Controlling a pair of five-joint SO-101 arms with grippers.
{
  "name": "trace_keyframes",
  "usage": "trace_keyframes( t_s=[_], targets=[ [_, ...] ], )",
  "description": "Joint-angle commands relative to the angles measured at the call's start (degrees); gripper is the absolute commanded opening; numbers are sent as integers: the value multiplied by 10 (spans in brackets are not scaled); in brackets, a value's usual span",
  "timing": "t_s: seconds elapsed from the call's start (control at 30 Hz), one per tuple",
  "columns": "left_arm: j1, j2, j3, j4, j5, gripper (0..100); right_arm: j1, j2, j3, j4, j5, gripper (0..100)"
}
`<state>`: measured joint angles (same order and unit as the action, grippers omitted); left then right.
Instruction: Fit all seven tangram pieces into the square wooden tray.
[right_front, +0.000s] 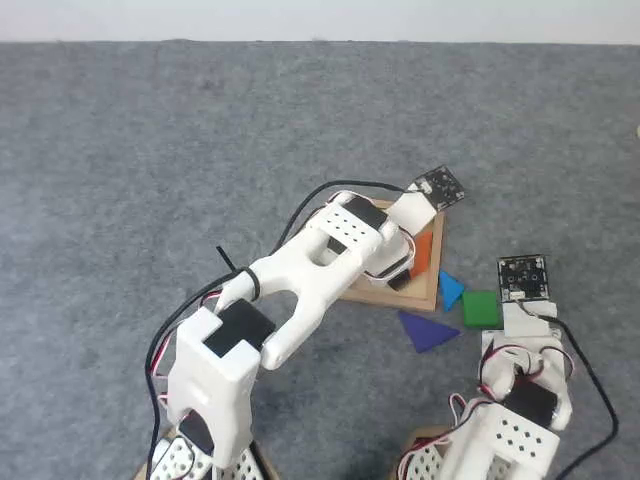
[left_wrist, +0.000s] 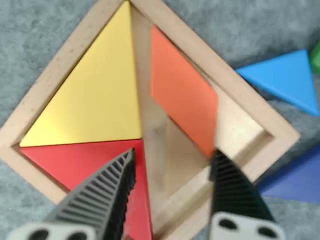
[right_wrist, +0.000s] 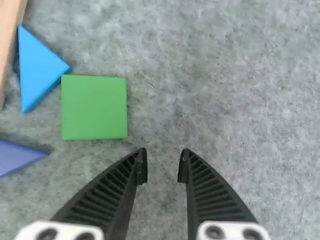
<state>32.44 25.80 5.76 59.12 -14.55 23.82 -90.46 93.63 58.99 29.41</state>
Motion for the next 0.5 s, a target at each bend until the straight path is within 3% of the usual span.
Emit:
trace_keyframes(
  t_s=[0.0,0.37,0.47],
  targets=[
    [3,2,-7,29,-20,180,-7,-8,-2,1,7,111],
    [61,-36,-3,69,22,184,-7,-8,-2,1,7,111],
    [57,-30,-3,68,25,233,-7,-8,-2,1,7,111]
  ],
)
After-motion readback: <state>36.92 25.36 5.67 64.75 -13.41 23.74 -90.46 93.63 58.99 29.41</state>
